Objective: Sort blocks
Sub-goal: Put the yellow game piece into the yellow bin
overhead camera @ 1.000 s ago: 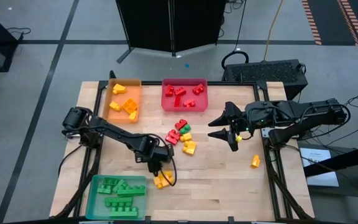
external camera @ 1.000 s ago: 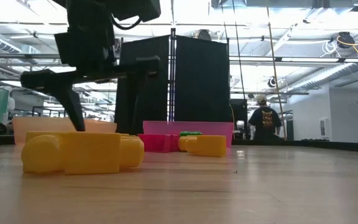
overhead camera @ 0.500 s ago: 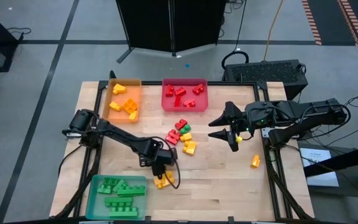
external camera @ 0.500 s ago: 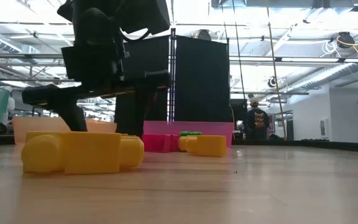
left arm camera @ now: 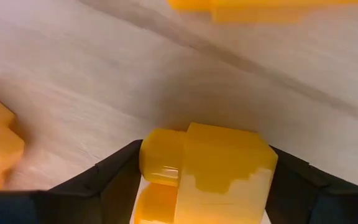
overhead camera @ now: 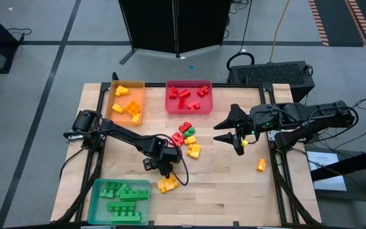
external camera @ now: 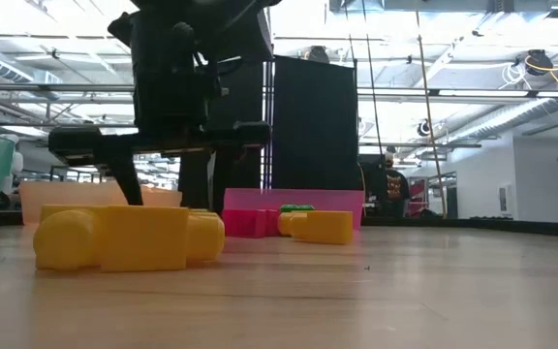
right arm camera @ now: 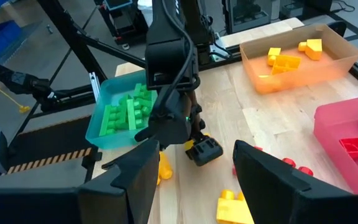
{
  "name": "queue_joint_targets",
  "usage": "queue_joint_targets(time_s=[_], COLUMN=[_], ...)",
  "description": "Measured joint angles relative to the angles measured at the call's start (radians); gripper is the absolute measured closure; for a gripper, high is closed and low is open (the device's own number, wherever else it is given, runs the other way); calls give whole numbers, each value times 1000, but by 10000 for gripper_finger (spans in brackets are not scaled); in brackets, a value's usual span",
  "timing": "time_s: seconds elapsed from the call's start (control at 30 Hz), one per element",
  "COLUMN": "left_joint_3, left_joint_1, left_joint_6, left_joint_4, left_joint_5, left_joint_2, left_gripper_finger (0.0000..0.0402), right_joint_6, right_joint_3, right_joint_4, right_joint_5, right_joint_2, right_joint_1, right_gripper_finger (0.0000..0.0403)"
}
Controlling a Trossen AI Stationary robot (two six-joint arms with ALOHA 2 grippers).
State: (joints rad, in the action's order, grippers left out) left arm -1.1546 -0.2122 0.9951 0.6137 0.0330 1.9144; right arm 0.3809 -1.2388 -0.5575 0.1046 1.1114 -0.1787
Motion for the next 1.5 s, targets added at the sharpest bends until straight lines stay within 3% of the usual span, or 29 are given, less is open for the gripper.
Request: queue_joint_targets(time_s=[0.3,0.5,0.73,0.97,1.13,1.23,1.3,1.5], left_joint_3=[-50,-79,-78,-78,-78,-78,-78,-77], left_joint_1=[6,70,261,582,863,1005,1068,1140], left_joint_6=[-176,-435,-757,-828,-869,-912,-912,-907], left_joint_4=[24,71,209,242,258,268,289,339], left_joint_5=[-98,-200,-385,-571,-565,-467,-414,-393], left_joint_2=[-24,-101,-218,-377,-458,-465,-458,-420], left_gripper_finger=[137,138,138,138,139,139,139,122], right_joint_6=[10,11,11,11,11,8,3,-7], right_joint_3=[0,0,0,0,0,0,0,0], right_joint_4=[3,13,15,15,14,12,7,7], right_joint_5=[4,29,30,30,30,30,30,30], right_joint_2=[0,0,0,0,0,0,0,0], right_joint_1=[0,0,0,0,0,0,0,0], right_gripper_finger=[202,202,202,202,202,202,202,202])
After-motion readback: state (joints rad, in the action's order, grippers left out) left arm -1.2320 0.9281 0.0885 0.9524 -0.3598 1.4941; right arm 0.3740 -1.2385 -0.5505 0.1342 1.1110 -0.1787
